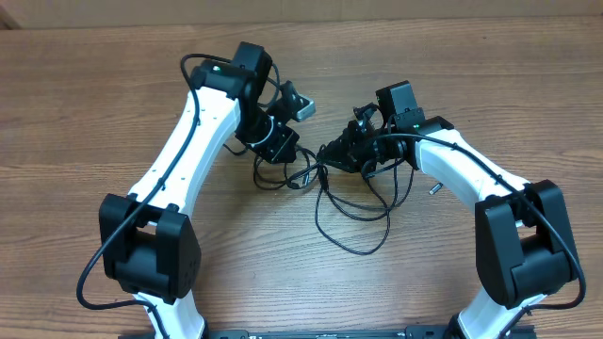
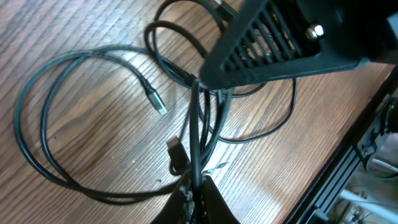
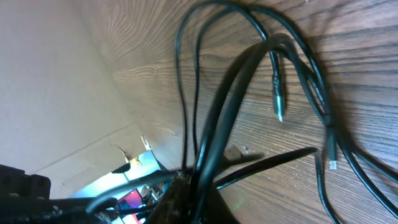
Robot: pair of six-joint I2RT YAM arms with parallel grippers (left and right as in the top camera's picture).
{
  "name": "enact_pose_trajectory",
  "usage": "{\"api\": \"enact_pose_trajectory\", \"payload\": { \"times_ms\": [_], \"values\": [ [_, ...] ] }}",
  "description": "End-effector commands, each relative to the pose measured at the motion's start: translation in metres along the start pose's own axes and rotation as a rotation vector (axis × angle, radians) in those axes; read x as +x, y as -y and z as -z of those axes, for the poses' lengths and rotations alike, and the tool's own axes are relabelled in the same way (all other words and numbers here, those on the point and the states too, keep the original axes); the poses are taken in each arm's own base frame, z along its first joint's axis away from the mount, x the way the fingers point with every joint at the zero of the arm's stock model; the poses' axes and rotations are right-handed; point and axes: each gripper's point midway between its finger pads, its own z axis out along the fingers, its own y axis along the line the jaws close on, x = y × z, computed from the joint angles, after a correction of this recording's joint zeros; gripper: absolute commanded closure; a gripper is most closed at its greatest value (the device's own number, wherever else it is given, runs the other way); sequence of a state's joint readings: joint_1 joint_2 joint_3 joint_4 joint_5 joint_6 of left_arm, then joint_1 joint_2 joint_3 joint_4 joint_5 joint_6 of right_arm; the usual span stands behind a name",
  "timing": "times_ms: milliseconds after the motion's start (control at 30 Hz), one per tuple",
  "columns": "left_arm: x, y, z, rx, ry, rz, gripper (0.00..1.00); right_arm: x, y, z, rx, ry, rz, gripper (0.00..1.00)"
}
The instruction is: Untangle cables
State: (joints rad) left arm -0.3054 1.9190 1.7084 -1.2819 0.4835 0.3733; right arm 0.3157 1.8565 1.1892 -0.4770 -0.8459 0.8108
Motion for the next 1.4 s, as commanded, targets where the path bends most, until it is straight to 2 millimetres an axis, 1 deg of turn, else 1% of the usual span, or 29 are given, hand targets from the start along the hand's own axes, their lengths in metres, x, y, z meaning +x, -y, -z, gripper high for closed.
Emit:
{"api": "enact_pose_trajectory", "payload": {
  "times_ms": [0, 100, 233, 367, 500, 600, 700, 767, 800, 867, 967, 1100, 1200, 1267, 1367],
  "values": [
    [-0.007, 0.004, 0.008, 0.025, 0.040, 0.010, 0.96, -0.002, -0.003, 0.001, 0.014, 0.022, 0.021, 0.95],
    [-0.009, 0.002, 0.008, 0.024, 0.052, 0.039, 0.96, -0.002, 0.004, -0.001, 0.055, 0.039, 0.012, 0.95],
    [-0.014, -0.002, 0.012, 0.032, 0.080, 0.122, 0.96, -0.002, 0.016, -0.008, 0.140, 0.080, 0.013, 0.96],
    [-0.019, 0.007, 0.021, 0.159, 0.135, 0.155, 0.96, -0.006, 0.025, -0.012, 0.222, 0.143, 0.031, 0.96],
    [-0.022, 0.016, 0.041, 0.328, 0.206, 0.216, 0.95, -0.012, 0.032, -0.013, 0.279, 0.199, 0.037, 0.96],
    [-0.027, 0.022, 0.064, 0.482, 0.282, 0.269, 0.96, -0.015, 0.034, -0.012, 0.296, 0.223, 0.027, 0.96],
    [-0.031, 0.022, 0.087, 0.602, 0.363, 0.306, 0.96, -0.019, 0.037, -0.011, 0.312, 0.245, 0.019, 0.96],
    [-0.033, 0.016, 0.097, 0.629, 0.405, 0.316, 0.96, -0.020, 0.039, -0.010, 0.324, 0.257, 0.019, 0.96],
    [-0.034, 0.011, 0.100, 0.620, 0.422, 0.312, 0.96, -0.021, 0.040, -0.009, 0.331, 0.261, 0.017, 0.96],
    [-0.034, -0.007, 0.100, 0.553, 0.449, 0.300, 0.96, -0.022, 0.044, -0.007, 0.350, 0.270, 0.012, 0.96],
    [-0.026, -0.041, 0.092, 0.396, 0.424, 0.360, 0.96, -0.025, 0.054, -0.003, 0.402, 0.302, 0.001, 0.96],
    [-0.001, -0.089, 0.077, 0.129, 0.316, 0.555, 0.95, -0.028, 0.062, 0.002, 0.447, 0.331, -0.006, 0.96],
    [0.020, -0.119, 0.072, -0.064, 0.250, 0.685, 0.96, -0.029, 0.064, 0.004, 0.458, 0.341, -0.006, 0.96],
    [0.031, -0.134, 0.073, -0.164, 0.223, 0.754, 0.96, -0.030, 0.065, 0.005, 0.467, 0.349, -0.007, 0.96],
    [0.043, -0.147, 0.074, -0.257, 0.201, 0.822, 0.96, -0.030, 0.066, 0.005, 0.471, 0.349, -0.009, 0.96]
  ]
}}
